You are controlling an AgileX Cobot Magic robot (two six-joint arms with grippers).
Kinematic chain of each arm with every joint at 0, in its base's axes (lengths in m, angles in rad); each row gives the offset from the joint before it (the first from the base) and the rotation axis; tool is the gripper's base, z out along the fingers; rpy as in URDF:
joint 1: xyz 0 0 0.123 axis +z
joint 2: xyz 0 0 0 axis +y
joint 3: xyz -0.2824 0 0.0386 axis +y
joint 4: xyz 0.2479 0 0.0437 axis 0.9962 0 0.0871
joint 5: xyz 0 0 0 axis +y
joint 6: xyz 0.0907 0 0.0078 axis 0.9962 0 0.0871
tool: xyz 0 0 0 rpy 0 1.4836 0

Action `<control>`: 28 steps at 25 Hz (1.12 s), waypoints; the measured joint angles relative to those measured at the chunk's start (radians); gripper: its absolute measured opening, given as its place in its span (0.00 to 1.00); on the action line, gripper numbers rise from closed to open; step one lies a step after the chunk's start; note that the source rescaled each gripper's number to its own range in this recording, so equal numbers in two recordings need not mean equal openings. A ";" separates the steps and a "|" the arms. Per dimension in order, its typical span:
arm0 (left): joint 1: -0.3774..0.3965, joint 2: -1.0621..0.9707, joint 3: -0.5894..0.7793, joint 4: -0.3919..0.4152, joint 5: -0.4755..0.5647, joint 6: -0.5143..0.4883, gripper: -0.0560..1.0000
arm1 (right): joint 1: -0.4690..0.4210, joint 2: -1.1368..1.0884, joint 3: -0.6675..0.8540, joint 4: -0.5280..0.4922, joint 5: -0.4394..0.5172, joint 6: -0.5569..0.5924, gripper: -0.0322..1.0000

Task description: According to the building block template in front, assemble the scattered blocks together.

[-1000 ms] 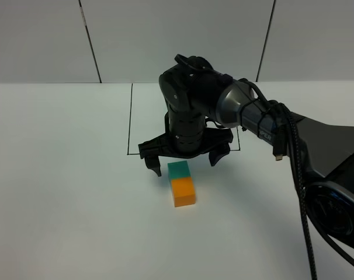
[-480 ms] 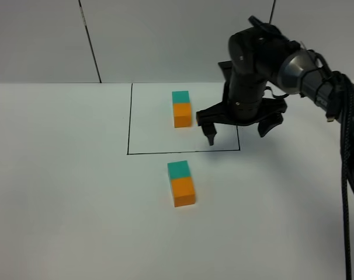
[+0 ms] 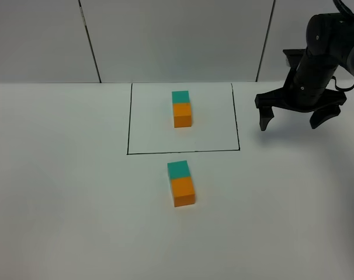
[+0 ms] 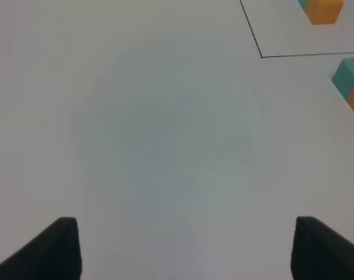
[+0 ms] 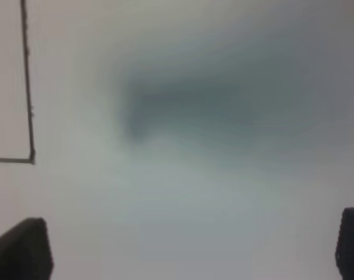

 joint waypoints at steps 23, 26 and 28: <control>0.000 0.000 0.000 0.000 0.000 0.000 0.68 | -0.096 -0.562 0.613 -0.031 -0.267 -0.064 0.95; 0.000 0.000 0.000 0.000 0.000 0.000 0.68 | -0.096 -0.740 0.793 -0.051 -0.324 -0.052 0.95; 0.000 0.000 0.000 0.000 0.000 0.000 0.68 | -0.096 -0.853 0.892 -0.079 -0.349 -0.045 0.95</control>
